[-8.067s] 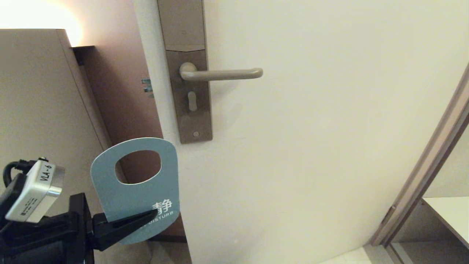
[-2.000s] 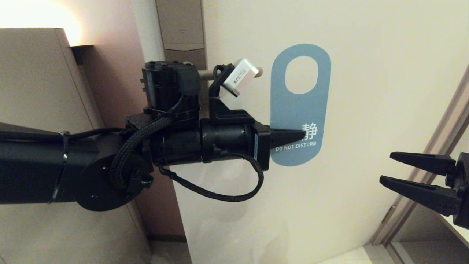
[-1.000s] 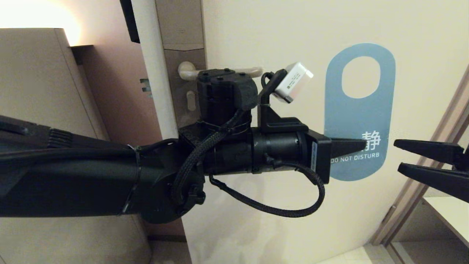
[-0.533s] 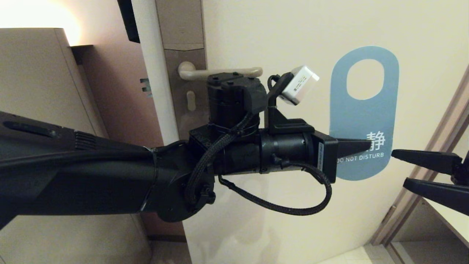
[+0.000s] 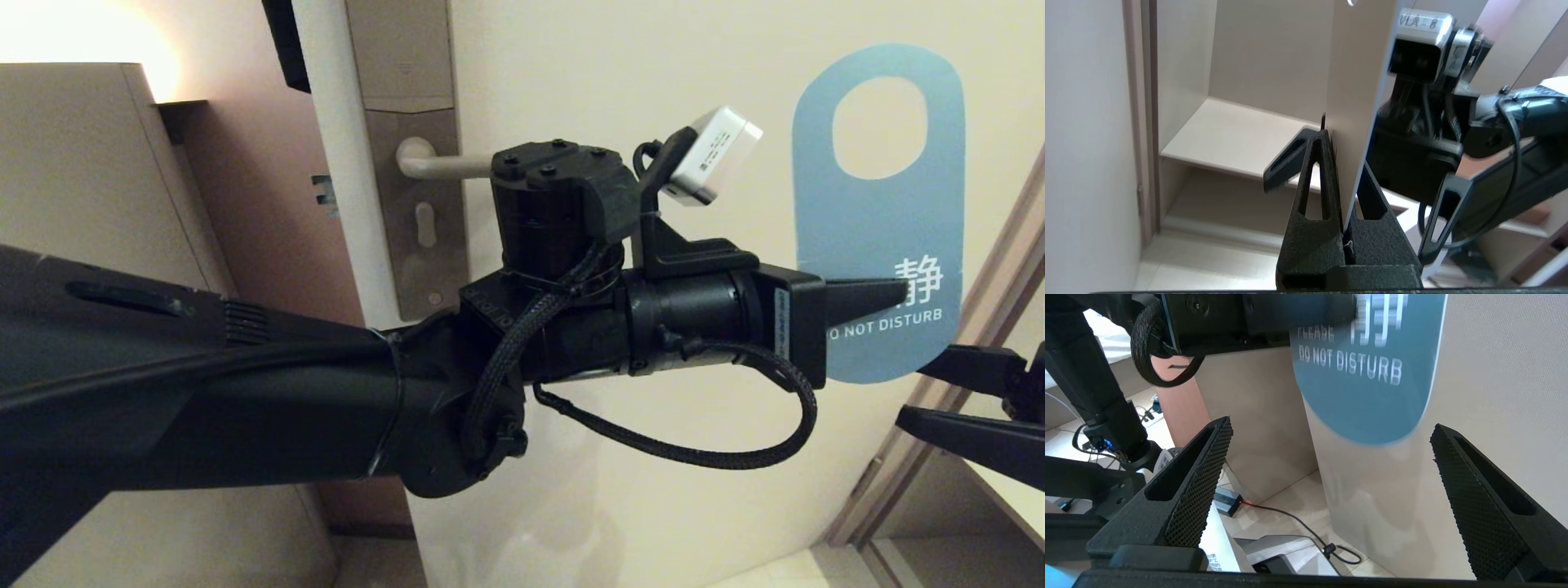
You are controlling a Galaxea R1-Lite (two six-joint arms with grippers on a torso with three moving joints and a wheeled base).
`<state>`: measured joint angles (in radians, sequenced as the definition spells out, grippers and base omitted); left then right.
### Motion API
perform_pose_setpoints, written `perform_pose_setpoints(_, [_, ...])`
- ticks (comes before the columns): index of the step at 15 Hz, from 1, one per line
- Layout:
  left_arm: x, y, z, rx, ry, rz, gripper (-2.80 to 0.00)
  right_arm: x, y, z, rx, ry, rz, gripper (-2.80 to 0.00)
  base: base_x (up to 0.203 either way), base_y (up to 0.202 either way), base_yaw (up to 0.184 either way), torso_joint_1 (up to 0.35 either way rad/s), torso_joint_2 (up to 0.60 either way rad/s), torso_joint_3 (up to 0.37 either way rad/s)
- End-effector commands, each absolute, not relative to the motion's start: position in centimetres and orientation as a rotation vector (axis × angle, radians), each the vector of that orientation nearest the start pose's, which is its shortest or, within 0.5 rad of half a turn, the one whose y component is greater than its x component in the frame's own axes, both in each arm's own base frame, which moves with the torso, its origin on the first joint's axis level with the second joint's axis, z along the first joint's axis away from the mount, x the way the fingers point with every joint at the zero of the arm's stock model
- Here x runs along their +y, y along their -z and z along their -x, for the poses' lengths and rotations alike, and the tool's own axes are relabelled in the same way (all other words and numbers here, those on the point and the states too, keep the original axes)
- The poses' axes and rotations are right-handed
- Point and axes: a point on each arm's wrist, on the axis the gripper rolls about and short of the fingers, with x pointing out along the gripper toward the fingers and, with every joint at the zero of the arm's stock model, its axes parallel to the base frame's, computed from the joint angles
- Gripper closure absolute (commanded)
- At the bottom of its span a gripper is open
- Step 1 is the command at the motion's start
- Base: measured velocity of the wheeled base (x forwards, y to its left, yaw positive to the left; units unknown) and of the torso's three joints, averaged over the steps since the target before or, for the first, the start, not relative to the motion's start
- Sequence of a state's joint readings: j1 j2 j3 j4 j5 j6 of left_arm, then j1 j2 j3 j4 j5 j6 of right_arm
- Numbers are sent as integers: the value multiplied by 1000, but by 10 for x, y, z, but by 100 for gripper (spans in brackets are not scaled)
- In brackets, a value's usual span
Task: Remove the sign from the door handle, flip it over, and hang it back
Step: Hand it to the other hand
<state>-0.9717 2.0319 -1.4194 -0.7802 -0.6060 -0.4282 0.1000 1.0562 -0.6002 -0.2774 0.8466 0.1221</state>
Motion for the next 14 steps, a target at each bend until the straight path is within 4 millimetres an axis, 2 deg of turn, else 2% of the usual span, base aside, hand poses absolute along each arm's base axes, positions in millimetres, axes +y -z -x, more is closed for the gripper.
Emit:
perform_pose_setpoints(1, [-354, -241, -223, 165, 1598, 376, 0, 30, -235, -131, 225, -938, -178, -280, 0, 0, 0, 0, 0, 0])
perform_pose_setpoints(6, [-341, -233, -214, 203, 1594, 366, 0, 30, -234, -129, 225, -936, -178, -280, 0, 0, 0, 0, 0, 0])
perform_pose_setpoints(14, [-345, -228, -208, 228, 1607, 368, 0, 30, -230, -129, 240, -935, -183, -280, 0, 0, 0, 0, 0, 0])
